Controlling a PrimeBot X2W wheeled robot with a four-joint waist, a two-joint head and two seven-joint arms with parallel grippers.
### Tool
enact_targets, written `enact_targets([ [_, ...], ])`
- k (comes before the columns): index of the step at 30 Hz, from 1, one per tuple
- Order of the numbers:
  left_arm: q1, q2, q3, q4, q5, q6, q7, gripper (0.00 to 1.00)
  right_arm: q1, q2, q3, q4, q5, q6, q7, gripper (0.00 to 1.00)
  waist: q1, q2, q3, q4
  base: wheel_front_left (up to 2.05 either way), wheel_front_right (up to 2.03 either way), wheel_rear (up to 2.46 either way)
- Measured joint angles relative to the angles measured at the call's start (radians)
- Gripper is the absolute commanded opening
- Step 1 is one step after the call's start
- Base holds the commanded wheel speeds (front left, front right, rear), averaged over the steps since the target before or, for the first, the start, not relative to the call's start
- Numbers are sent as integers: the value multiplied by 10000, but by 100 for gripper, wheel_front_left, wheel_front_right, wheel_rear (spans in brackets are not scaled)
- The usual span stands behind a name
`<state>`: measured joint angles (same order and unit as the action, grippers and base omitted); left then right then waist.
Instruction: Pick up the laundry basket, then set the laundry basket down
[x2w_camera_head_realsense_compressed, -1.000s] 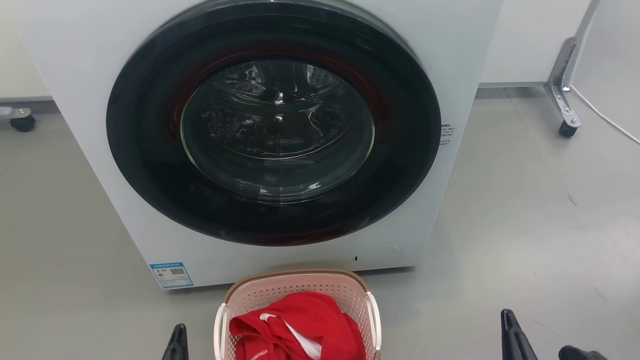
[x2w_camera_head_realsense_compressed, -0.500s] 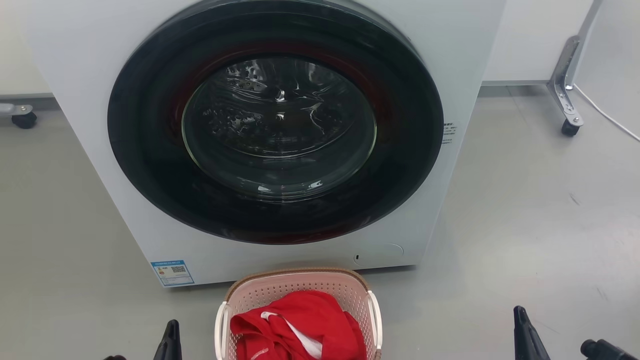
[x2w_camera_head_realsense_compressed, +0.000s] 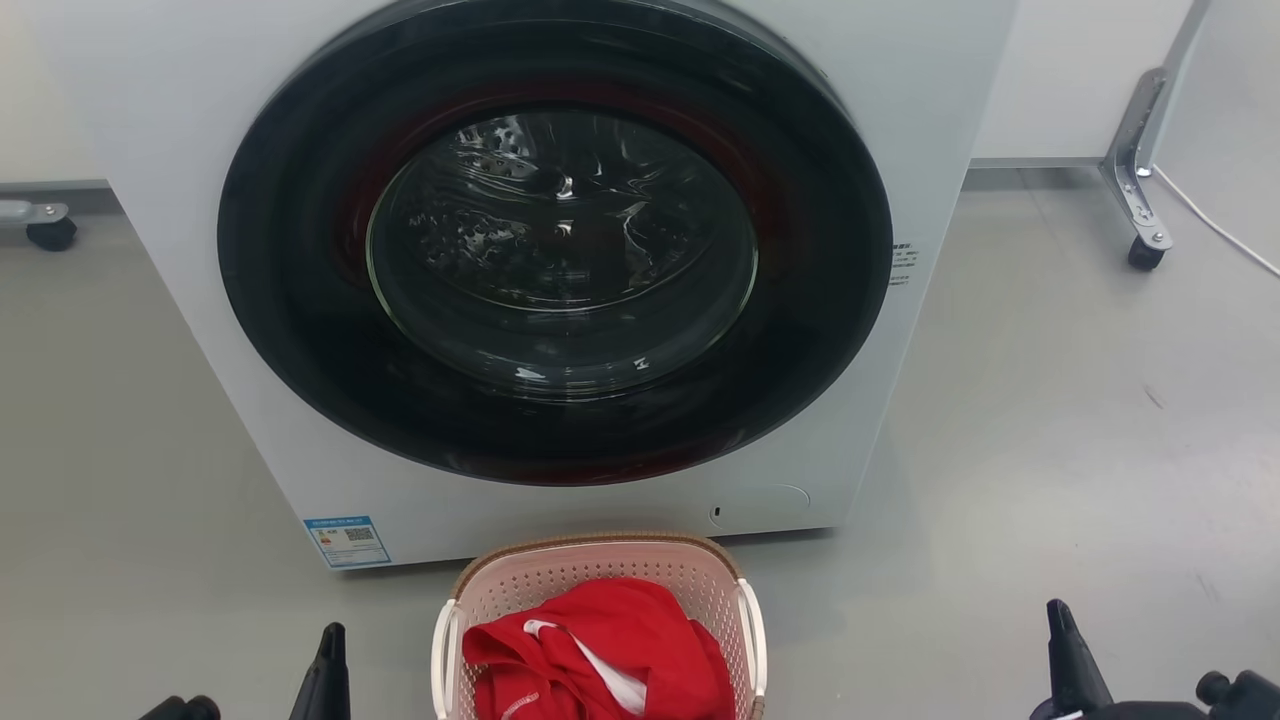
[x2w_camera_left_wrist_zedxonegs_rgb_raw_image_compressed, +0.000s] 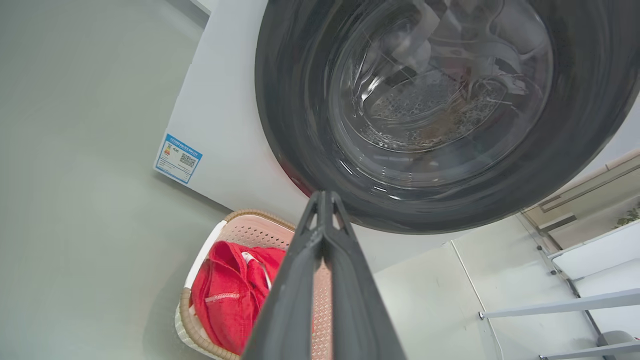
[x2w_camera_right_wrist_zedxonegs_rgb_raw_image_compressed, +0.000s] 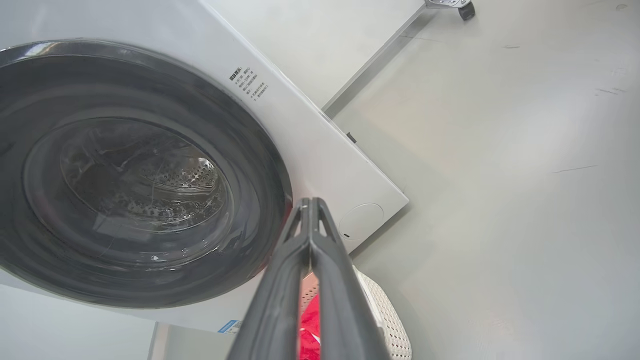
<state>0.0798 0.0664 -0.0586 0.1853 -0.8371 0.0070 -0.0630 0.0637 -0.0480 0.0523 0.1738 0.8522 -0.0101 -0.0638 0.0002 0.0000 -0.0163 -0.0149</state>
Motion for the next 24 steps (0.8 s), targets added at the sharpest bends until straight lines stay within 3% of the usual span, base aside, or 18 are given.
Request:
enact_targets([
  [24, -755, -88, 780, 575, -3760, -646, 890, 0, -754, 21, -915, 617, 3726, 637, 882, 0, -2, 0, 91, 75, 0, 0, 0],
])
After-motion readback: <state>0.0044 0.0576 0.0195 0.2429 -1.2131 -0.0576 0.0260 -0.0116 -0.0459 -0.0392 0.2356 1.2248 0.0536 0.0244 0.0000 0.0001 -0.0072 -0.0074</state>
